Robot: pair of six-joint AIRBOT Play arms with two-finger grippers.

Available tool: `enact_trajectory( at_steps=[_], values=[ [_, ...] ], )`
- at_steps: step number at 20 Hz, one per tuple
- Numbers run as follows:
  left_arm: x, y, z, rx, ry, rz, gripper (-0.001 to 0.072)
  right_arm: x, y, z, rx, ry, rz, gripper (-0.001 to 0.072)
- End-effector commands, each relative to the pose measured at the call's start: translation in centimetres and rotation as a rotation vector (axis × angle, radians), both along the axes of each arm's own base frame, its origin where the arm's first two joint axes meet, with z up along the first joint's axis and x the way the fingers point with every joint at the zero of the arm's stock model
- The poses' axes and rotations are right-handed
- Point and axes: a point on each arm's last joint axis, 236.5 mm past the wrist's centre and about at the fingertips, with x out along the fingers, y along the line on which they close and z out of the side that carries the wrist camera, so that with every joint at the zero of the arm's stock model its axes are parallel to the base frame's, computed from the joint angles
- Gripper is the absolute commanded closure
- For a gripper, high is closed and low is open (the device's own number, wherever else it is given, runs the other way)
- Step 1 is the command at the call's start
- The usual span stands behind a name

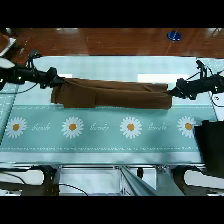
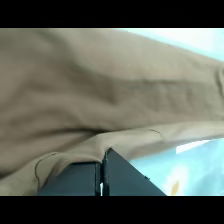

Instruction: Fold the shirts.

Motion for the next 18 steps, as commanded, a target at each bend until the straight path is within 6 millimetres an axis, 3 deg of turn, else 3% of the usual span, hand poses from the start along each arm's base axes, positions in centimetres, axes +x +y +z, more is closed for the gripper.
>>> enact_trajectory(
  at_steps=[1,5,6,7,8,10,13,14,16,18],
  values=[
    [4.1,1.2,-1.7,0.06,0.034,0.013,0.068,3.2,-0.4,-1.1,0.026,-0.002,-0.033,0.069],
    [6.1,1.2,-4.4,0.057,0.051,0.003,0.0674,5.5,-0.8,-3.0,0.047,-0.025,-0.101,0.0687],
    [6.3,0.9,-5.1,0.056,0.055,-0.002,0.0546,6.0,-0.9,-3.4,0.055,-0.028,-0.121,0.0516],
    [6.3,0.7,-5.4,0.055,0.06,-0.004,0.0214,6.3,-0.7,-3.3,0.073,-0.028,-0.137,0.0167],
    [6.4,1.0,-5.4,0.061,0.052,-0.008,0.0006,6.5,-0.5,-2.8,0.08,-0.044,-0.13,0.0088],
    [6.2,3.3,-4.1,0.093,0.055,-0.005,0.0006,5.8,-1.8,-1.5,0.064,-0.044,-0.113,0.0089],
    [2.6,10.9,-2.8,0.179,0.193,0.087,0.0006,4.3,-6.4,1.5,-0.023,-0.098,-0.168,0.0089],
    [1.5,12.6,-2.2,0.175,0.201,0.107,0.0006,3.7,-8.1,2.0,-0.071,-0.131,-0.217,0.0089],
    [0.2,14.7,-1.1,0.168,0.167,0.196,0.0006,1.9,-9.9,0.5,-0.097,-0.124,-0.322,0.0089],
    [-0.7,13.8,-0.6,0.135,0.083,0.29,0.0006,0.1,-9.1,-3.3,-0.064,-0.038,-0.364,0.0089]
  ],
)
